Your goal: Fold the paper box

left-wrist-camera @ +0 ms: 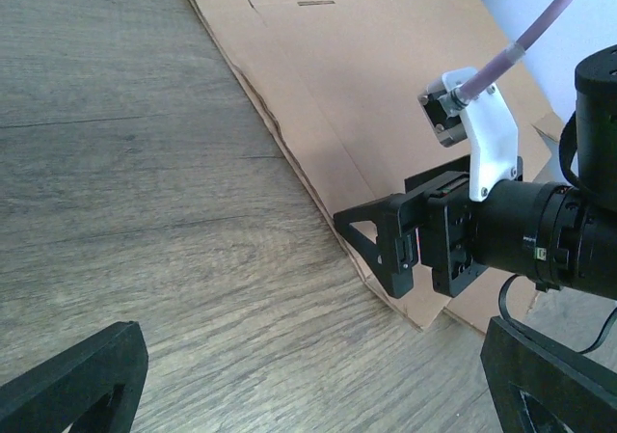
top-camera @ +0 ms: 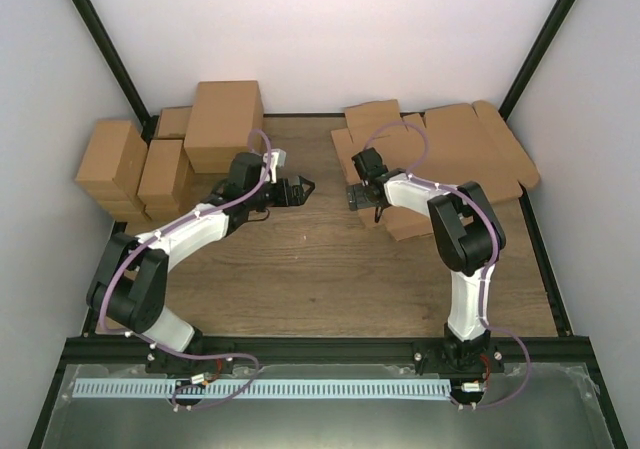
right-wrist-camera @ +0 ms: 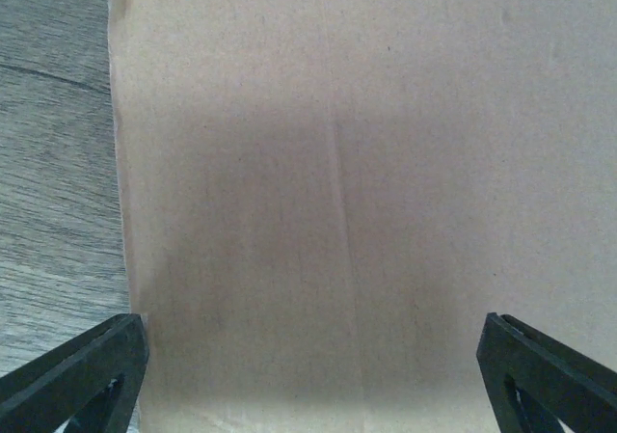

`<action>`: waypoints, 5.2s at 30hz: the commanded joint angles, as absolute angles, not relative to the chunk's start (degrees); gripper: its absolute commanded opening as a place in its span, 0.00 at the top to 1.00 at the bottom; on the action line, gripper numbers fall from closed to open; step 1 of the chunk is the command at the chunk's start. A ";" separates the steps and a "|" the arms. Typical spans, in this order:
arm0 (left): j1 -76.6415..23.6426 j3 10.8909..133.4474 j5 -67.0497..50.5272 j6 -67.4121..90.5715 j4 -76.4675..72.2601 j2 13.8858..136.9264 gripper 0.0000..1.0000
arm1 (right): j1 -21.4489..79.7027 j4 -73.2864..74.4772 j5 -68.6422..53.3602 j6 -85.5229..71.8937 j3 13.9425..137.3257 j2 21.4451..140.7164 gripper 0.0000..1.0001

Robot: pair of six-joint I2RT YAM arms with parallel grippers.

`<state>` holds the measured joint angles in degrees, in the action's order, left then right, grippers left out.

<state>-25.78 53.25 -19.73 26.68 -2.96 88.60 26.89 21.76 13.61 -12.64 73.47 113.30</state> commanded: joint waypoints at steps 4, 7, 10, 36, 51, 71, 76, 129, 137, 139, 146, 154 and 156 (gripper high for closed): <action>-25.97 53.34 -19.58 25.16 -2.24 87.27 0.02 | 27.16 22.50 12.39 -11.83 75.69 113.58 0.00; -26.00 53.33 -19.62 25.14 -2.21 87.19 0.02 | 27.18 22.54 11.91 -11.64 75.67 113.57 0.00; -25.99 53.20 -19.68 25.14 -2.20 87.14 0.01 | 27.22 22.53 10.93 -11.26 75.59 113.57 0.00; -26.01 53.25 -19.81 25.53 -2.46 86.95 0.01 | 26.27 25.33 22.20 -13.09 72.51 107.21 0.29; -26.02 53.27 -20.16 25.32 -2.64 87.10 0.01 | 27.61 30.75 33.27 -17.38 72.77 109.36 0.53; -26.02 53.69 -20.87 25.89 -0.68 84.73 0.01 | 28.56 29.31 23.08 -12.94 73.83 100.73 0.97; -25.98 54.20 -20.63 26.10 1.37 81.55 0.01 | 29.57 34.25 26.82 -13.21 76.95 96.17 0.99; -25.57 21.75 -20.06 54.35 8.67 50.78 0.00 | 36.85 35.28 -4.85 -39.34 48.65 64.31 0.14; -25.56 21.45 -19.77 54.16 8.08 49.84 0.00 | 36.90 37.18 -7.38 -48.53 45.23 60.06 0.14; -25.54 22.85 -19.66 53.18 8.93 49.98 0.00 | 36.89 38.05 -9.29 -49.94 45.40 61.24 0.15; -25.51 25.12 -18.00 50.28 14.28 48.65 0.00 | 36.92 40.06 -11.96 -53.78 43.25 64.71 0.20; -25.55 24.42 -19.83 50.91 12.93 48.51 0.00 | 36.91 40.33 -10.54 -59.14 41.48 64.22 0.21; -25.52 24.52 -20.02 50.69 12.77 48.96 0.00 | 36.96 39.60 -10.54 -60.26 40.25 63.56 0.21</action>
<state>-25.54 24.27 -18.79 51.77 12.86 48.45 36.93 39.42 -11.29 -56.07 41.39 65.10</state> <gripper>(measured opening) 0.999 0.788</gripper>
